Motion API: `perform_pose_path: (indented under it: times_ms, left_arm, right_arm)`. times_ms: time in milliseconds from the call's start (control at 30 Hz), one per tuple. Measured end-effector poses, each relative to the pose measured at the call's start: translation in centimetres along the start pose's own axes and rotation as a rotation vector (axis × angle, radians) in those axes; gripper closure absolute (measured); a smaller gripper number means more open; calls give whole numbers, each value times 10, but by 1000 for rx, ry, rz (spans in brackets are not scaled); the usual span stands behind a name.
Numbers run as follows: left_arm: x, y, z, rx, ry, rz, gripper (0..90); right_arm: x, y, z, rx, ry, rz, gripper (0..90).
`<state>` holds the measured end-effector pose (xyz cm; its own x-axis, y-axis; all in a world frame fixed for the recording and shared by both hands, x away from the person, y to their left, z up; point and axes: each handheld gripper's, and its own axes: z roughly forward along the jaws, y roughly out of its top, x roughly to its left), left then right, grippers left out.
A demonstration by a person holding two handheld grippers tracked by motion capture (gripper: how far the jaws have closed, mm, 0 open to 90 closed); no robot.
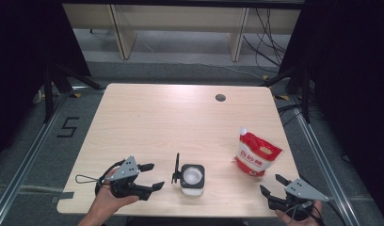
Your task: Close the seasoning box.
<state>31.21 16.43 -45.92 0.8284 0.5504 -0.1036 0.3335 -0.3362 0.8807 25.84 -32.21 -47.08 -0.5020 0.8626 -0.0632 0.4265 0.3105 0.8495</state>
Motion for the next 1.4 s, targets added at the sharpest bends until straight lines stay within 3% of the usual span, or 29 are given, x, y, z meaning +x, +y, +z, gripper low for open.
perform_pose_path:
  times_ms: [67, 100, 167, 267, 300, 333, 367, 433, 467, 533, 567, 633, 700, 733, 767, 833, 867, 933, 1167, 1233, 1267, 1367, 1400]
  left_arm:
    - [1, 3, 1, -1, 0, 27, 269]
    - [1, 4, 1, -6, -2, 18, 279]
    - [1, 6, 0, -11, -1, 23, 305]
    - [-1, 7, 0, -45, -12, -7, 440]
    - [-1, 8, -2, -47, -27, 6, 523]
    - [-1, 9, -4, -57, -32, 14, 607]
    - [0, 11, -5, -63, -26, 40, 639]
    - [-2, 14, -7, -86, -12, 47, 734]
    - [-3, 15, -8, -88, -13, 60, 779]
    - [-4, 17, -6, -84, -9, 83, 834]
    - [-6, 18, -5, -80, -8, 72, 854]
    - [-6, 19, -2, -76, -15, 90, 877]
    - [-9, 21, 0, -74, -15, 82, 888]
    - [-8, 23, 0, -70, -22, 114, 889]
    - [-10, 24, 1, -70, -15, 95, 890]
    - [-10, 27, 3, -75, -25, 97, 890]
    - [-11, 29, 4, -79, -31, 94, 891]
    - [-12, 31, 6, -86, -37, 97, 891]
    - [-16, 35, 12, -86, -56, 106, 891]
    - [-18, 36, 13, -79, -59, 106, 891]
    - [-19, 36, 14, -78, -62, 100, 891]
    - [-20, 39, 16, -75, -68, 112, 890]
    - [-21, 39, 17, -80, -66, 112, 890]
  right_arm:
    - [3, -1, -2, 18, -3, 22, 326]
    - [1, -1, -2, 14, 5, -12, 326]
    - [3, -1, -3, 21, 11, -23, 337]
    - [5, -1, -4, 28, 5, -30, 337]
    - [7, -1, -4, 31, 0, -10, 336]
    - [6, 0, -3, 25, 6, -36, 337]
    - [6, 0, -1, 28, 19, -49, 342]
    - [9, 0, -1, 34, 11, -55, 348]
    - [7, 1, 0, 27, 5, -101, 348]
    - [9, 1, -1, 33, 13, -83, 351]
    - [12, 1, -2, 50, 13, -49, 351]
    - [9, 2, -1, 24, 8, -91, 352]
    - [9, 3, -1, 15, 6, -115, 355]
    - [11, 3, 0, 25, 28, -89, 355]
    - [11, 3, 0, 27, 15, -109, 355]
    - [11, 3, 2, 23, 12, -128, 355]
    - [13, 3, 2, 36, 17, -112, 355]
    - [13, 4, 3, 28, 14, -137, 355]
    - [11, 3, 1, 30, 9, -137, 355]
    - [14, 2, 0, 37, 8, -111, 355]
    - [12, 3, 0, 26, 11, -136, 355]
    - [15, 2, -1, 31, 8, -114, 354]
    - [13, 2, 0, 29, 12, -135, 353]
